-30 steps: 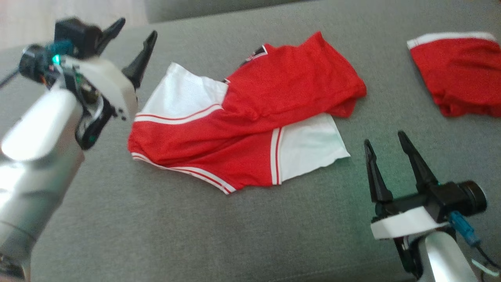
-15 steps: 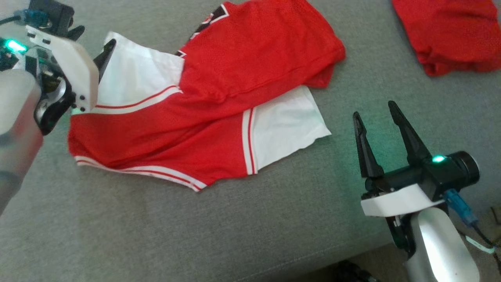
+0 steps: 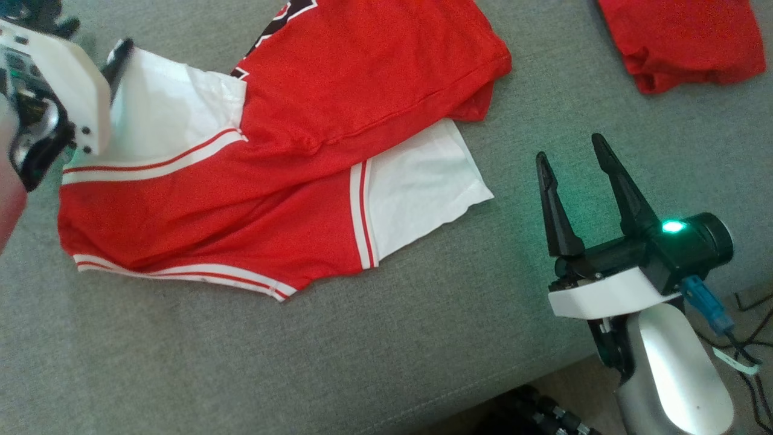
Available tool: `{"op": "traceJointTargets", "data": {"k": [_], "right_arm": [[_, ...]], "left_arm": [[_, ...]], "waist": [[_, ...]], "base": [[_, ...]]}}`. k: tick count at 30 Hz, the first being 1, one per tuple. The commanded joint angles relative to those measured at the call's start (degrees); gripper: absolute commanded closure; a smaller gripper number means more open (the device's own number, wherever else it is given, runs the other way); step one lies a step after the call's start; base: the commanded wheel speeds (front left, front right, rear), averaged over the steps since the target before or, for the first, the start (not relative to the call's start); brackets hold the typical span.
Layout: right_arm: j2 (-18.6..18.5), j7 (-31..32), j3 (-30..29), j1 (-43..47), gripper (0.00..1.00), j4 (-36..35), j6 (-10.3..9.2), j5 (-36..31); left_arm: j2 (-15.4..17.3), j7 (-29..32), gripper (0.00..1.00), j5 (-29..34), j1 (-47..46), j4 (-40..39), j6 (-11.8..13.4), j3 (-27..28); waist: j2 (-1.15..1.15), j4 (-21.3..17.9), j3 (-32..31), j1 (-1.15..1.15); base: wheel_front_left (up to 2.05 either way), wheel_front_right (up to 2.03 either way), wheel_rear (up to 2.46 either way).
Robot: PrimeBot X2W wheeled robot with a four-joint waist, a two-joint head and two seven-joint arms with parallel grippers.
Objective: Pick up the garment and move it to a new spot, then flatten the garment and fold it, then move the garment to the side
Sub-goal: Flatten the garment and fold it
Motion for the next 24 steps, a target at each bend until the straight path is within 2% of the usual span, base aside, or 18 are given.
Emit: {"op": "traceJointTargets", "data": {"k": [1, 4, 7, 8, 10, 12, 13, 15, 18, 20, 24], "right_arm": [[0.1, -0.2, 1.1, -0.4, 0.0, -1.8, 0.39, 0.6], [0.1, -0.2, 0.7, -0.3, 0.0, -1.8, 0.39, 0.6], [0.2, -0.2, 0.4, -0.5, 0.0, -1.7, 0.39, 0.6], [0.2, -0.2, 0.3, -0.6, 0.0, -1.6, 0.39, 0.6], [0.2, -0.2, 0.0, -0.8, 0.0, -1.6, 0.39, 0.6], [0.2, -0.2, -0.2, -0.9, 0.0, -1.7, 0.39, 0.6], [0.2, -0.2, -0.3, -1.0, 0.0, -1.7, 0.39, 0.6], [0.2, -0.2, -0.3, -1.1, 0.0, -1.7, 0.39, 0.6], [0.2, -0.2, -0.3, -1.5, 0.0, -1.6, 0.39, 0.7], [0.2, -0.2, -0.2, -1.9, 0.0, -1.3, 0.39, 1.0], [-0.6, -0.2, -0.6, -4.3, 0.0, 1.1, 0.39, 2.6]], "left_arm": [[1.8, 1.5, 0.0, -1.3, -1.8, -0.9, 0.1, 0.7], [2.6, 3.9, 0.0, -3.2, -1.9, -2.3, 0.1, -0.9], [3.4, 4.9, 0.05, -4.7, -2.2, -3.4, 0.1, -1.8], [3.6, 5.4, 0.07, -5.4, -2.1, -3.8, 0.1, -2.1], [3.9, 6.3, 0.19, -6.6, -1.9, -5.1, 0.1, -2.6], [4.2, 7.1, 0.35, -7.6, -1.8, -6.6, 0.1, -3.1], [4.3, 7.7, 0.47, -8.0, -1.8, -7.3, 0.1, -3.4], [4.8, 9.3, 1.0, -8.5, -1.6, -9.2, 0.1, -4.0], [6.1, 7.6, 1.0, -7.0, -2.5, -11.6, 0.1, -4.5], [6.4, 3.2, 1.0, -4.4, -3.7, -12.1, 0.1, -4.7], [4.9, -5.9, 1.0, -0.8, -5.2, -12.1, 0.1, -4.9]], "waist": [[0.0, -0.1, 0.2, 0.0], [0.0, -0.1, 0.4, 0.0], [0.0, 0.1, 0.5, 0.0], [0.0, 0.2, 0.5, 0.0], [0.0, 0.4, 0.5, 0.0], [0.0, 0.6, 0.5, 0.0], [0.0, 0.8, 0.5, 0.0], [0.0, 0.9, 0.6, 0.0], [0.0, 1.1, 0.8, 0.0], [0.0, 1.4, 0.6, 0.0], [0.0, 3.1, -0.7, 0.0]], "base": [[0.0, 0.0, 0.0], [0.0, 0.0, 0.0], [0.0, 0.0, 0.0], [0.0, 0.0, 0.0], [0.0, 0.0, 0.0], [0.0, 0.0, 0.0], [0.0, 0.0, 0.0], [0.0, 0.0, 0.0], [0.0, 0.0, 0.0], [0.0, 0.0, 0.0], [0.0, 0.0, 0.0]]}}
